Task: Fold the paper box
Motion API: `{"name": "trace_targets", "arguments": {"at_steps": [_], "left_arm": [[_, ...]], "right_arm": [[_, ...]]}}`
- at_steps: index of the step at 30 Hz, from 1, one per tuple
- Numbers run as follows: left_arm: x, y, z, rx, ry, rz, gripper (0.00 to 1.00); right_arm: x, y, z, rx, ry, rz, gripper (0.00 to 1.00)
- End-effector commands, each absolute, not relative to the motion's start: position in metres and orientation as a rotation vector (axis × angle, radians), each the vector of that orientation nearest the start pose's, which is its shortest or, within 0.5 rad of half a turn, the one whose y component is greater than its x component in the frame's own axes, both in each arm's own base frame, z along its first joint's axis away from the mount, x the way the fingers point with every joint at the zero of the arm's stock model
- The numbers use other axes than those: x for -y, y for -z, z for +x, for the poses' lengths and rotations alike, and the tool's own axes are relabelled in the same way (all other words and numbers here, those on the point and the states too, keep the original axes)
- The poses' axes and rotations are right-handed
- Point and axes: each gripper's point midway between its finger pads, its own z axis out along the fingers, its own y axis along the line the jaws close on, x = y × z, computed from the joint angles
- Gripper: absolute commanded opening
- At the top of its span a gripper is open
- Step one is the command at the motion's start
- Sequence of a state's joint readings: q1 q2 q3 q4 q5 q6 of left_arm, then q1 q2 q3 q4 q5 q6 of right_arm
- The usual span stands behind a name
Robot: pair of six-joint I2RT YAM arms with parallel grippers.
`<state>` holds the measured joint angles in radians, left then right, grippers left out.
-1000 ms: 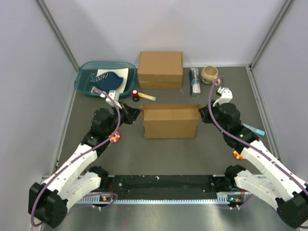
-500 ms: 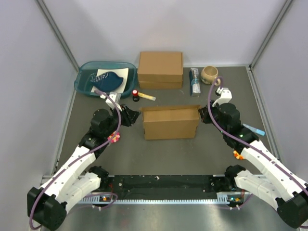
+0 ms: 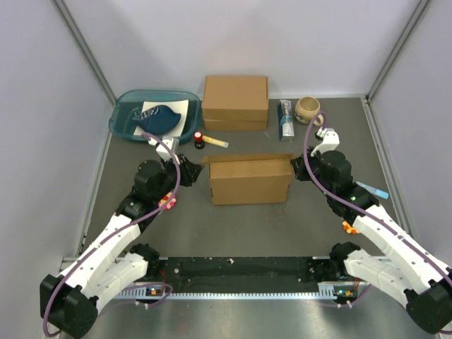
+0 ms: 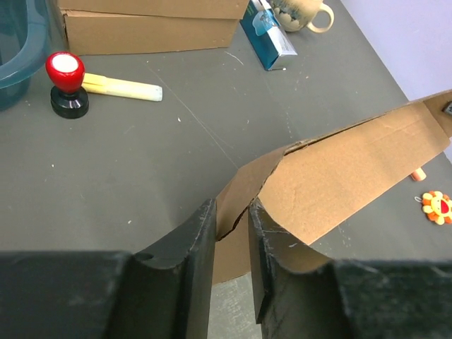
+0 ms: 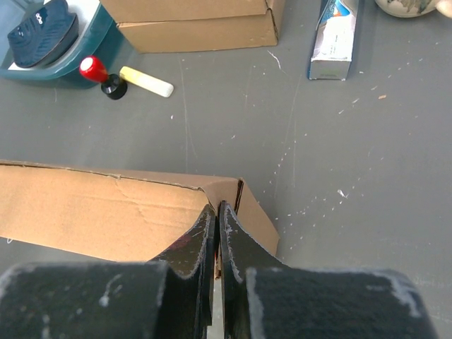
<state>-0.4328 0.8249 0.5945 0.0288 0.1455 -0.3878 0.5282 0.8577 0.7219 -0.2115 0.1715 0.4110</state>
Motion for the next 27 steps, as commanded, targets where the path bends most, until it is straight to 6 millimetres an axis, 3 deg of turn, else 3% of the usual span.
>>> {"name": "trace_targets", "arguments": {"at_steps": [1,3,7,16,23,27], "left_arm": [[0.176,-0.234,0.28,-1.782,0.72,0.171,0.24],[0.178,-0.238,0.279,-1.77,0.743,0.166,0.12],[0.186,-0.253,0.277,-1.752,0.836,0.116,0.0],[0.2,-0.27,0.275,-1.74,1.033,-0.037,0.0],[0.203,-0.267,0.274,-1.748,1.122,-0.144,0.0],[0.205,-0.254,0.274,-1.784,1.131,-0.162,0.0]], "right_arm": [[-0.148,-0.186,0.267,-2.087,-0.424,-0.051,0.0],[-0.148,-0.187,0.267,-2.084,-0.424,-0.052,0.0],[-0.148,-0.184,0.267,-2.091,-0.42,-0.051,0.0],[-0.144,-0.175,0.266,-2.107,-0.395,-0.05,0.0],[-0.143,-0.173,0.266,-2.108,-0.387,-0.05,0.0],[-0.143,-0.173,0.266,-2.108,-0.385,-0.05,0.0]]}}
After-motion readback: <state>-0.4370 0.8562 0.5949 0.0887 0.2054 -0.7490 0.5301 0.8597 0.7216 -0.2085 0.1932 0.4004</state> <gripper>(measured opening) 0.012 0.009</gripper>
